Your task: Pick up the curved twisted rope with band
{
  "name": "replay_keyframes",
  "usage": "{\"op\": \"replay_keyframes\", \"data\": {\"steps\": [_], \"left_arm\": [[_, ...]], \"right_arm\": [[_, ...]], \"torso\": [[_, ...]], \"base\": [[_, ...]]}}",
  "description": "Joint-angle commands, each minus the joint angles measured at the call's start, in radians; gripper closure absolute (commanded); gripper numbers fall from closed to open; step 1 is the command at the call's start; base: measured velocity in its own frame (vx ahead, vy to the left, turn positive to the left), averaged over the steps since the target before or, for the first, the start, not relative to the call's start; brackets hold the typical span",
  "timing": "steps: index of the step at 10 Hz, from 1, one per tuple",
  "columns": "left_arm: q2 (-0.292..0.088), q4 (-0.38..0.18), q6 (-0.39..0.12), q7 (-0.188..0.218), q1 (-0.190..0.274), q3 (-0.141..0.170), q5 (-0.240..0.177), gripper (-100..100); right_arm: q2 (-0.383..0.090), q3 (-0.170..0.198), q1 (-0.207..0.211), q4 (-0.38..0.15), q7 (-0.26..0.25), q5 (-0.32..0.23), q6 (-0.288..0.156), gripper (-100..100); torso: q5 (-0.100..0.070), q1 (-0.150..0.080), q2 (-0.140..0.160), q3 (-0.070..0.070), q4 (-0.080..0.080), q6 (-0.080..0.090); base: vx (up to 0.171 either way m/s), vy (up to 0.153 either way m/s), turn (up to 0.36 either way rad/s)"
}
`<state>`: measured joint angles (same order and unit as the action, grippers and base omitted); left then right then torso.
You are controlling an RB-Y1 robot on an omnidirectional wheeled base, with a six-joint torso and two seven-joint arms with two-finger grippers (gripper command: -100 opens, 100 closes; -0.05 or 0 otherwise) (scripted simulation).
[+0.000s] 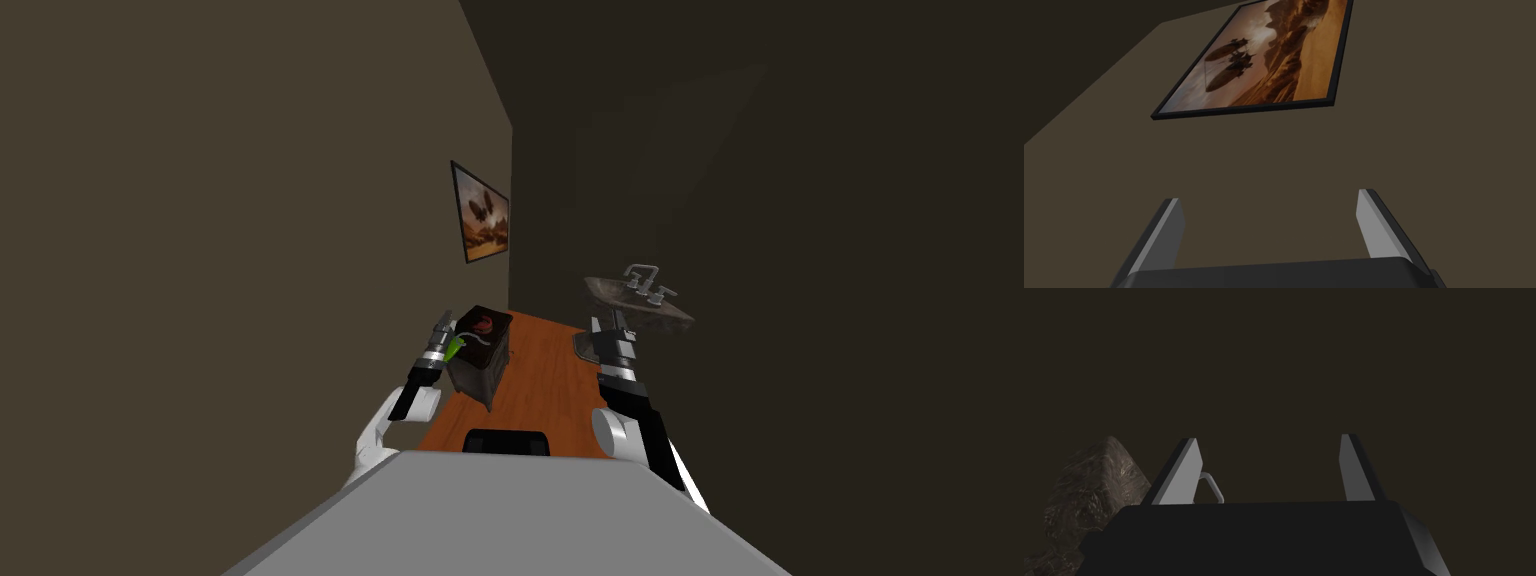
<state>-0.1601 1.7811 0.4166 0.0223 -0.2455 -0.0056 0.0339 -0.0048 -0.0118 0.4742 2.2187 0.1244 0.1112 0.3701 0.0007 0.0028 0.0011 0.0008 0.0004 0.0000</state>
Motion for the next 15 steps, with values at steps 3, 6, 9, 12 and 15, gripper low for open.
{"op": "replay_keyframes", "data": {"steps": [3, 6, 9, 12, 15], "left_arm": [[-0.008, -0.091, -0.019, -0.006, 0.037, -0.006, 0.001, -100], [-0.012, -0.185, -0.039, -0.015, 0.071, -0.020, 0.002, -100], [-0.012, -0.267, -0.058, -0.021, 0.103, -0.036, 0.002, -100], [-0.010, -0.333, -0.066, -0.023, 0.117, -0.044, 0.001, -100], [-0.005, -0.411, -0.080, -0.026, 0.142, -0.061, -0.002, -100]], "right_arm": [[0.000, 0.000, 0.000, 0.000, 0.000, 0.000, 0.000, 0], [0.000, 0.000, 0.000, 0.000, 0.000, 0.000, 0.000, 0], [0.000, 0.000, 0.000, 0.000, 0.000, 0.000, 0.000, 0], [0.000, 0.000, 0.000, 0.000, 0.000, 0.000, 0.000, 0], [0.000, 0.000, 0.000, 0.000, 0.000, 0.000, 0.000, 0]], "torso": [[0.000, 0.000, 0.000, 0.000, 0.000, 0.000], [0.000, 0.000, -0.001, -0.001, 0.000, 0.000], [0.000, 0.001, -0.001, 0.000, 0.000, 0.000], [0.000, -0.001, -0.001, -0.001, 0.000, 0.000], [0.000, -0.001, -0.002, -0.001, 0.000, 0.000]], "base": [[-0.018, 0.042, -0.005], [-0.004, 0.046, -0.008], [-0.006, 0.061, -0.016], [0.001, 0.037, -0.013], [0.009, 0.041, -0.017]]}}
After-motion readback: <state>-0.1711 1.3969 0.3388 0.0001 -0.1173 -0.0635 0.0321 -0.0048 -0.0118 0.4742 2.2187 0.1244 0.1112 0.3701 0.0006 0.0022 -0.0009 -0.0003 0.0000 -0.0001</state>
